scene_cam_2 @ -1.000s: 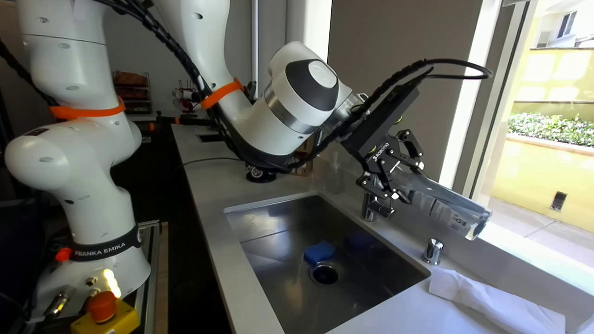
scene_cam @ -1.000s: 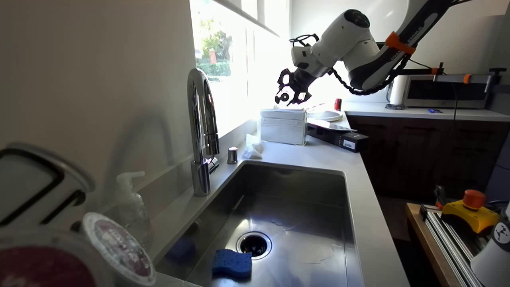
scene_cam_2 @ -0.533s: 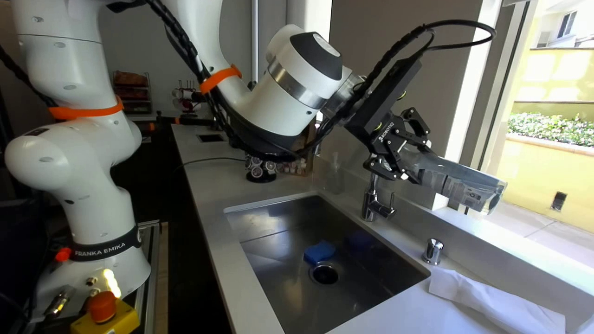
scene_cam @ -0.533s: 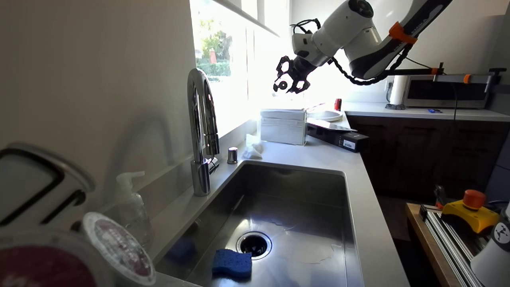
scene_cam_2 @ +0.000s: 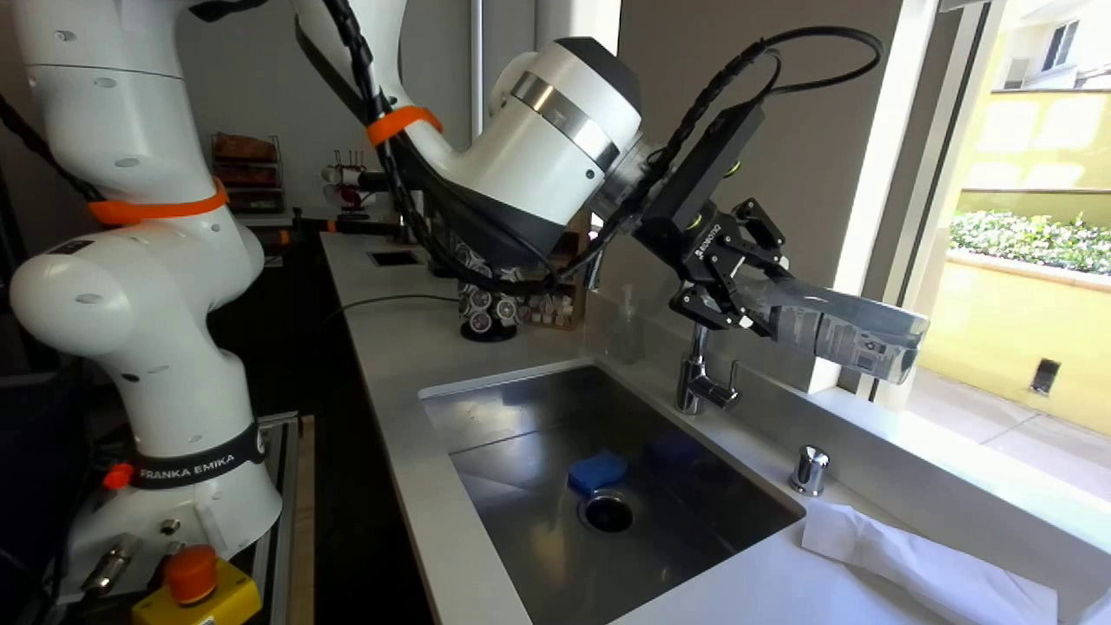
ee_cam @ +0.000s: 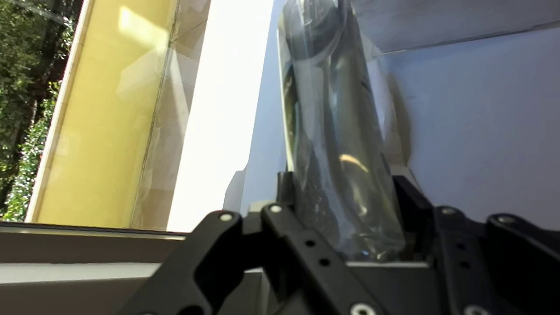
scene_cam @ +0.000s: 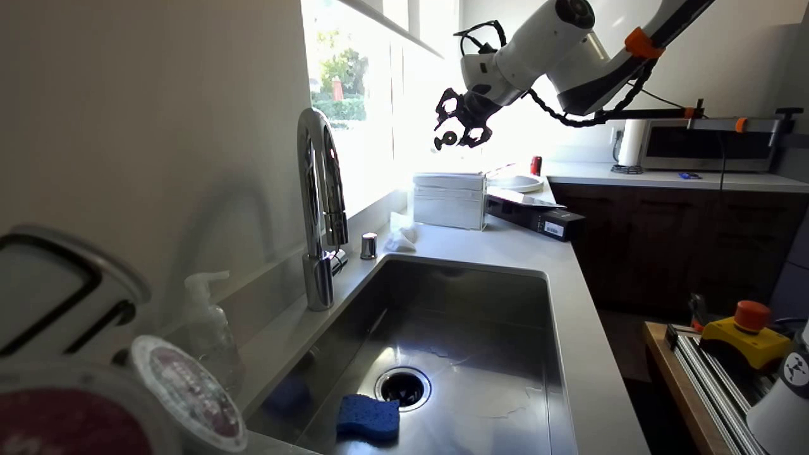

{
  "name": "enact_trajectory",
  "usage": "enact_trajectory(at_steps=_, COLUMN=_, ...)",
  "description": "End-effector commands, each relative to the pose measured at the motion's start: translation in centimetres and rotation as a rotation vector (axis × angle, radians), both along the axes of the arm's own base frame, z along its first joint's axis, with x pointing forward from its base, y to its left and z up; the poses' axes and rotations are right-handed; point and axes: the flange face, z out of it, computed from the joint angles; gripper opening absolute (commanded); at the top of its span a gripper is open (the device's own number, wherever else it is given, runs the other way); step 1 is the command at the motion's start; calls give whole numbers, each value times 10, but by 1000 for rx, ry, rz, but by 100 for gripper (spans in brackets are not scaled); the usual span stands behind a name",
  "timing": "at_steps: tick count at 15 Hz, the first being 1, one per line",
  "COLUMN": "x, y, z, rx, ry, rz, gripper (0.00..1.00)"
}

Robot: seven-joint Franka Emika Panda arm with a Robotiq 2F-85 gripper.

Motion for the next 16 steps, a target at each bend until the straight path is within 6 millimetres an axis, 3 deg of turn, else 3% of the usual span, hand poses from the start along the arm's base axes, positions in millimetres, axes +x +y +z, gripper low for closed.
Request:
enact_trajectory(at_steps=1, x=1, y=15, z=3, rx=-89, ry=-17, rz=-12, gripper=32)
enact_trajectory(at_steps=5, x=1, y=28, z=-30, rx=-119, ry=-15, rz=-22, gripper=32)
enact_trajectory(at_steps=10, x=-4, y=30, z=-66, rx=-92, ry=-29, rz=-64, gripper=32)
enact_trajectory(at_steps=16, x=-8, y=29, z=-84, rx=-86, ry=-52, rz=-68, gripper=32)
